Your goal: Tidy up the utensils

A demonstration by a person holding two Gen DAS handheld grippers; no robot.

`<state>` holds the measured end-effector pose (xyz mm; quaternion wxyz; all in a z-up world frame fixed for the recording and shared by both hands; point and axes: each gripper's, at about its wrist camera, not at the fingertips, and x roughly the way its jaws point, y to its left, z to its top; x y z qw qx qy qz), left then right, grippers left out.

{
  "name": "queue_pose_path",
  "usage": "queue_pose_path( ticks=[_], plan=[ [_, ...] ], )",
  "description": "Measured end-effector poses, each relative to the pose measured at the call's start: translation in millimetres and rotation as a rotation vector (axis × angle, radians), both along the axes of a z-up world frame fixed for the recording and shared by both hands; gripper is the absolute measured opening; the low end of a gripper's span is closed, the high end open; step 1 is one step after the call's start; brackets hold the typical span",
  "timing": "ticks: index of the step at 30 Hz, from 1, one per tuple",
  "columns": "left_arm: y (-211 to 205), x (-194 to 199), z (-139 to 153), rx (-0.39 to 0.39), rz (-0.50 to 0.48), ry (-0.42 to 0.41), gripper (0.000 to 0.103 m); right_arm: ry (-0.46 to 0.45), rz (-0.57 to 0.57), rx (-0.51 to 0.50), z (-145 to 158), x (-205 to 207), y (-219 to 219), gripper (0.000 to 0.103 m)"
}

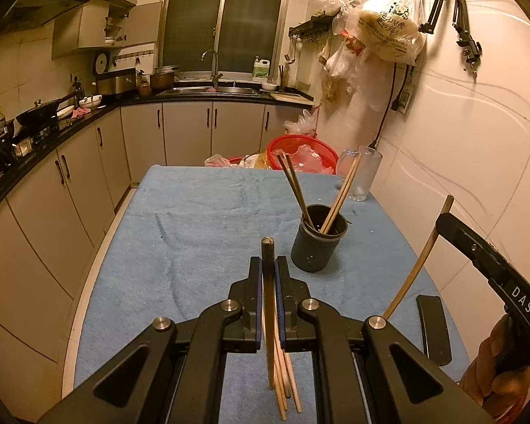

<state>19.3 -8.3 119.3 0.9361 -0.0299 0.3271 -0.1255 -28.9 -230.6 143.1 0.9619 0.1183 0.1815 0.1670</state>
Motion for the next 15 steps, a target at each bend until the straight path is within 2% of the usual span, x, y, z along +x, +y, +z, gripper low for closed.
queue_pose_path(
  ticks=[15],
  plan=[
    [-3.9,6.6,-0.4,0.021,0.006,0.0,0.007,0.007,-0.001,0.008,0.4,9.7,-3.6,0.008]
  ],
)
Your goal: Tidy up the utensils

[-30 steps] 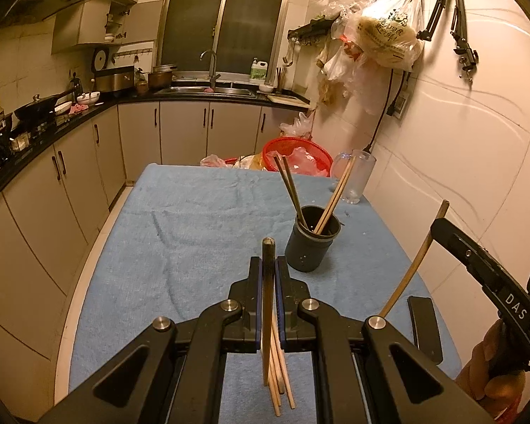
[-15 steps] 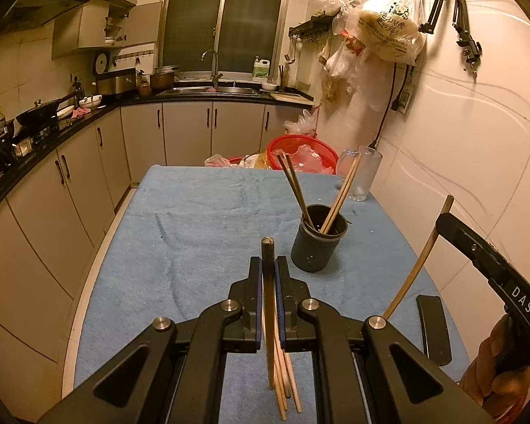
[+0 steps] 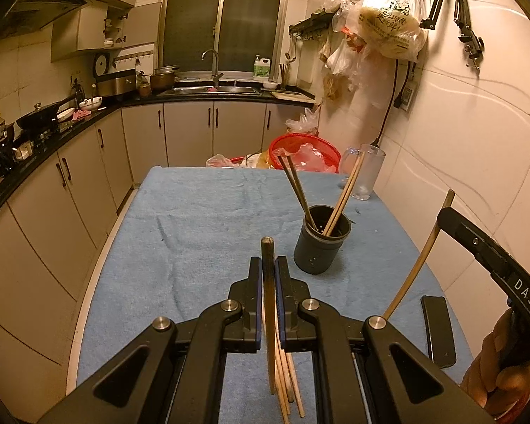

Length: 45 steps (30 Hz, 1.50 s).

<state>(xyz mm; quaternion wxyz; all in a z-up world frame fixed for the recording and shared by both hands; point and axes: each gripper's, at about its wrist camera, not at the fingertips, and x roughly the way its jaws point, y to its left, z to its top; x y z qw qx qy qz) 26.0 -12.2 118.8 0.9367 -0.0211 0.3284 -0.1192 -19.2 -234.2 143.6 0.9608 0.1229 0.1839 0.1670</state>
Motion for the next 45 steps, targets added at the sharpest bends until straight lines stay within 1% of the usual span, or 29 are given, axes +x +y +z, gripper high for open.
queue_pose_path(
  ticks=[9,15,22,27,31,36,38,42,45],
  plan=[
    [-1.9,2.2,3.6,0.011,-0.002,-0.007,0.007,0.006,-0.005,0.009,-0.4,7.3,-4.5,0.008],
    [0.0,6.4,17.2,-0.003,-0.007,-0.024,0.007,-0.002,-0.012,0.018,5.0,9.7,-9.3,0.008],
    [-5.4,13.6,38.3,-0.013,-0.025,-0.055,0.007,-0.034,-0.038,0.013,21.1,18.0,-17.1,0.008],
    [-15.1,21.7,57.9,-0.034,-0.046,-0.088,0.007,-0.063,-0.094,0.009,36.1,35.5,-27.6,0.008],
    [-23.9,32.9,78.0,-0.056,-0.055,-0.132,0.007,-0.075,-0.136,0.022,45.5,54.0,-37.9,0.008],
    [-33.6,54.1,98.3,-0.099,-0.063,-0.158,0.007,-0.103,-0.204,0.05,59.8,77.5,-54.1,0.008],
    [-37.6,62.5,103.2,-0.115,-0.068,-0.167,0.007,-0.109,-0.217,0.073,65.0,85.8,-60.0,0.008],
    [-46.7,83.2,107.9,-0.154,-0.067,-0.182,0.007,-0.124,-0.245,0.085,73.0,105.3,-68.2,0.008],
    [-53.6,100.0,100.6,-0.172,-0.061,-0.168,0.007,-0.122,-0.264,0.055,70.5,123.5,-66.1,0.008]
  ],
)
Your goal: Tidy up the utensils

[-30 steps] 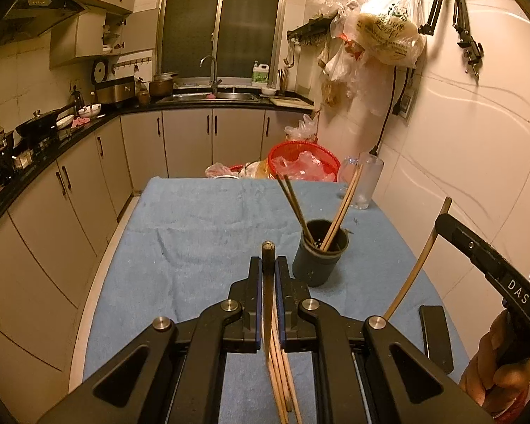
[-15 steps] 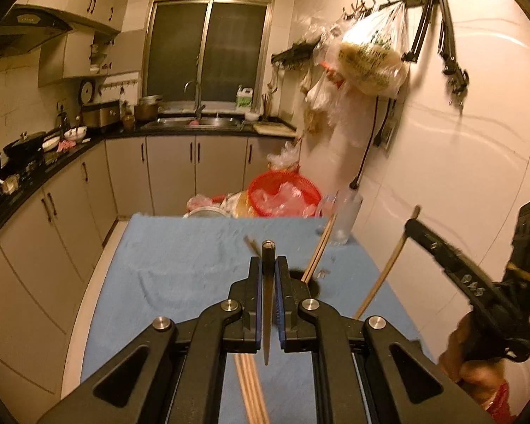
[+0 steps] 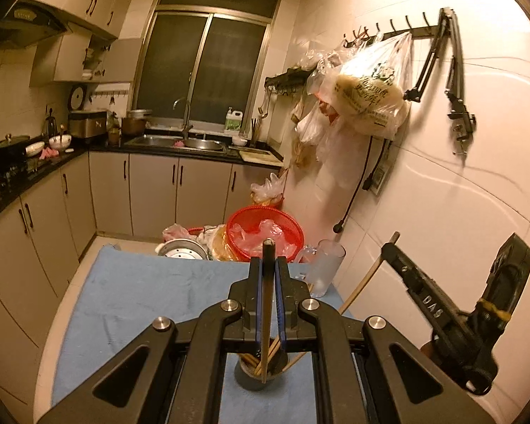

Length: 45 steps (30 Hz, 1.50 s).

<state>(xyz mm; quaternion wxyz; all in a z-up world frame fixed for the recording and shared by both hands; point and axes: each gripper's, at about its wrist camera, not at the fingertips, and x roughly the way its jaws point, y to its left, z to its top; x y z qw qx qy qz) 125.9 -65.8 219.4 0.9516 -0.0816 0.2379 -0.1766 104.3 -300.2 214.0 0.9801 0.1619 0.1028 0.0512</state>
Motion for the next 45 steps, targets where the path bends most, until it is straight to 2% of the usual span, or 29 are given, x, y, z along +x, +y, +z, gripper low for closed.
queue_pose_path(
  ticks=[10,14,16,19,27,29,30,32,35,40,45],
  plan=[
    [-15.8,45.3,-59.9,0.046,0.007,0.133,0.007,0.173,0.028,0.006,-56.4,58.2,-2.8,0.008],
    [-15.1,51.8,-69.9,0.055,0.015,0.158,0.007,0.238,0.056,0.017,-74.9,70.0,-2.8,0.009],
    [-13.4,50.9,-70.8,0.057,0.014,0.162,0.013,0.268,0.075,0.026,-81.7,72.5,-1.7,0.009],
    [-10.0,45.6,-66.2,0.053,0.015,0.153,0.025,0.282,0.081,0.029,-82.8,68.9,-2.0,0.013],
    [8.7,8.4,-56.1,0.054,0.008,0.115,0.025,0.241,0.107,0.062,-68.9,23.9,-6.1,0.015],
    [17.2,0.9,-61.8,0.061,0.012,0.128,0.025,0.243,0.12,0.078,-71.8,8.6,-5.7,0.029],
    [23.6,-4.4,-68.3,0.068,0.018,0.142,0.025,0.245,0.13,0.083,-74.8,0.4,-4.4,0.034],
    [34.0,-9.8,-84.3,0.079,0.031,0.18,0.025,0.251,0.144,0.087,-86.9,-16.7,-0.3,0.052],
    [39.4,-8.9,-118.2,0.138,0.03,0.267,0.025,0.292,0.177,0.071,-109.1,-33.5,8.7,0.053],
    [35.3,13.3,-195.4,0.197,0.021,0.484,0.025,0.374,0.227,0.07,-143.2,-46.6,19.2,0.052],
    [21.0,35.5,-240.3,0.228,0.008,0.592,0.025,0.416,0.231,0.074,-160.3,-50.1,18.3,0.052]
  ],
)
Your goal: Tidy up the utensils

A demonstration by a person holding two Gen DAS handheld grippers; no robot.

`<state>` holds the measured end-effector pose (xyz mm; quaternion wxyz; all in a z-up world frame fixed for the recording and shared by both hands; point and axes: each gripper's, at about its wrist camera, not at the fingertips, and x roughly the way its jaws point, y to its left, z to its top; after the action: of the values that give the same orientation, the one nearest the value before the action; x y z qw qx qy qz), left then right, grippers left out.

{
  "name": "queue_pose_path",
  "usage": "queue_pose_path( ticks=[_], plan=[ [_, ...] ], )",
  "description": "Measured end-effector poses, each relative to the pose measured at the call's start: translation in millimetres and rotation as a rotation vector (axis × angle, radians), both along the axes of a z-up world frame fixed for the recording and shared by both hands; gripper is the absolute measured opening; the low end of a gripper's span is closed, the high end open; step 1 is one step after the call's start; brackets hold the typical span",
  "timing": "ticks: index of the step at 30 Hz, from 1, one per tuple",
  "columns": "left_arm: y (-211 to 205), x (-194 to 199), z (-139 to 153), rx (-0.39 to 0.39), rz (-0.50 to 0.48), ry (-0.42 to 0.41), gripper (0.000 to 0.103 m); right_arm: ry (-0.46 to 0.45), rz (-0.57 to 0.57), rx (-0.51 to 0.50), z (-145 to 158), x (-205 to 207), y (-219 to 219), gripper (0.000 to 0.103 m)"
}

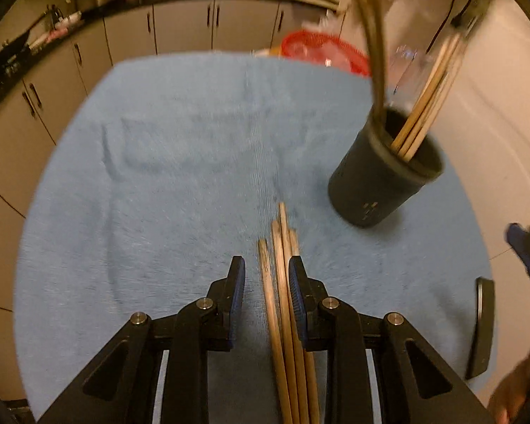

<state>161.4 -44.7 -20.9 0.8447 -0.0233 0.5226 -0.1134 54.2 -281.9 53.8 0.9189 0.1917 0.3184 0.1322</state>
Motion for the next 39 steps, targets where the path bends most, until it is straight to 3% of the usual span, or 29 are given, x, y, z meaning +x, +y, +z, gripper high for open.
queue_pose_path(
  ticks=[5,12,15,16,18,20,21,23,31,34,39],
  plan=[
    [-11.9,12.7,-33.2,0.028,-0.017,0.055,0.03,0.019,0.01,-0.011,-4.9,1.6,4.3,0.052],
    [23.9,-5.4,-34.5,0.088,0.042,0.034,0.023,0.064,0.065,-0.044,-16.0,15.1,28.7,0.052],
    [60.6,-22.7,-33.4,0.067,0.101,0.04,0.023,0.109,0.113,-0.053,-28.0,24.3,45.0,0.047],
    [72.5,-28.9,-33.0,0.054,0.122,0.04,0.023,0.134,0.127,-0.069,-33.0,29.2,52.2,0.041],
    [92.2,-39.1,-33.0,0.019,0.149,0.047,0.022,0.164,0.152,-0.082,-40.2,36.7,64.4,0.04],
    [107.6,-46.4,-31.3,-0.042,0.167,0.046,0.017,0.188,0.182,-0.103,-47.9,46.5,81.2,0.036],
    [113.9,-48.8,-31.4,-0.062,0.173,0.041,0.007,0.203,0.192,-0.119,-52.5,51.7,90.1,0.033],
    [128.1,-54.2,-31.7,-0.078,0.199,0.033,0.006,0.239,0.211,-0.14,-63.3,62.3,105.0,0.022],
    [141.4,-65.4,-35.9,-0.158,0.187,0.045,0.006,0.341,0.186,-0.243,-101.4,87.5,132.2,0.022],
    [141.2,-70.5,-33.6,-0.168,0.181,0.05,0.006,0.342,0.177,-0.315,-105.7,88.6,143.7,0.021],
    [141.9,-67.1,-33.8,-0.182,0.183,0.047,0.006,0.365,0.18,-0.319,-107.9,86.4,141.3,0.02]
  ],
)
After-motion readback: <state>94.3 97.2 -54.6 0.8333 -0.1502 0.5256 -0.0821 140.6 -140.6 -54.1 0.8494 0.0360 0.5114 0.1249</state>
